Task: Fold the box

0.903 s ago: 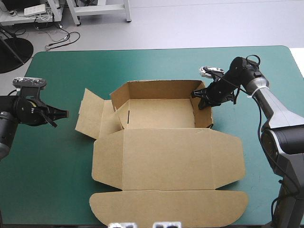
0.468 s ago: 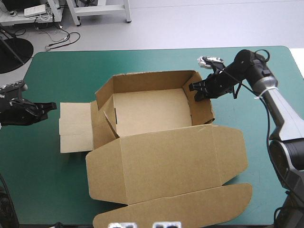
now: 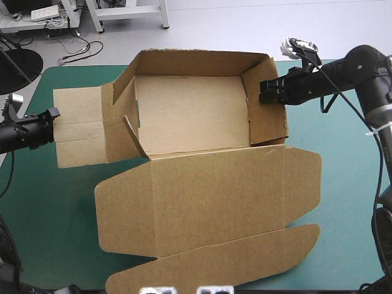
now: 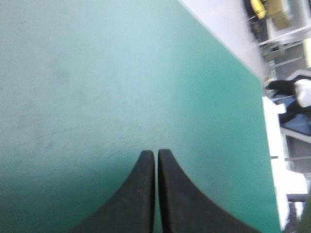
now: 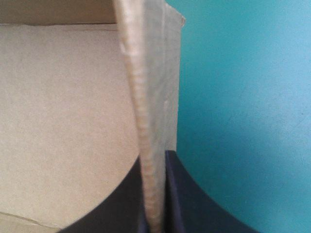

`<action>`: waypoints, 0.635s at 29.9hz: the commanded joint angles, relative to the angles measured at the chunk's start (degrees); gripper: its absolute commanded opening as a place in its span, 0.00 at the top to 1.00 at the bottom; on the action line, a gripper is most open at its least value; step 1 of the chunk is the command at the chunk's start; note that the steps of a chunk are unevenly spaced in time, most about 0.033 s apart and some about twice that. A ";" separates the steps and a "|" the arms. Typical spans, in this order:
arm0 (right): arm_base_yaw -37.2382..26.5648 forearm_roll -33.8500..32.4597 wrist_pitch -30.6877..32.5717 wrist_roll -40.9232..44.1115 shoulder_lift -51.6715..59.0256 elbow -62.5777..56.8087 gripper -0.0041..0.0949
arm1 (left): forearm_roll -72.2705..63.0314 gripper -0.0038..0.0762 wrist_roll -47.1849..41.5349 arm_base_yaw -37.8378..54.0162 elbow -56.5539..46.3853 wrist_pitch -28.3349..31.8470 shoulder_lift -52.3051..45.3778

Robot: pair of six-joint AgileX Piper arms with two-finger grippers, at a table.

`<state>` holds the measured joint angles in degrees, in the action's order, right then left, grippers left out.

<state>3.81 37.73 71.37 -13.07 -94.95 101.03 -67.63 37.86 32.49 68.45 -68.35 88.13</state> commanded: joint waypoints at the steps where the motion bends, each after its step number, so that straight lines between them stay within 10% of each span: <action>1: -0.33 4.79 -0.39 0.23 2.95 1.91 0.96 | -12.62 0.94 1.69 -2.88 2.22 -6.04 -2.27; 19: -5.33 -0.38 0.24 6.25 3.19 8.85 0.96 | -19.04 0.94 2.60 1.97 2.41 -5.94 -3.04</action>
<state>1.22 31.99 71.99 -8.27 -94.95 105.74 -81.82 40.12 31.42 69.05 -69.00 87.57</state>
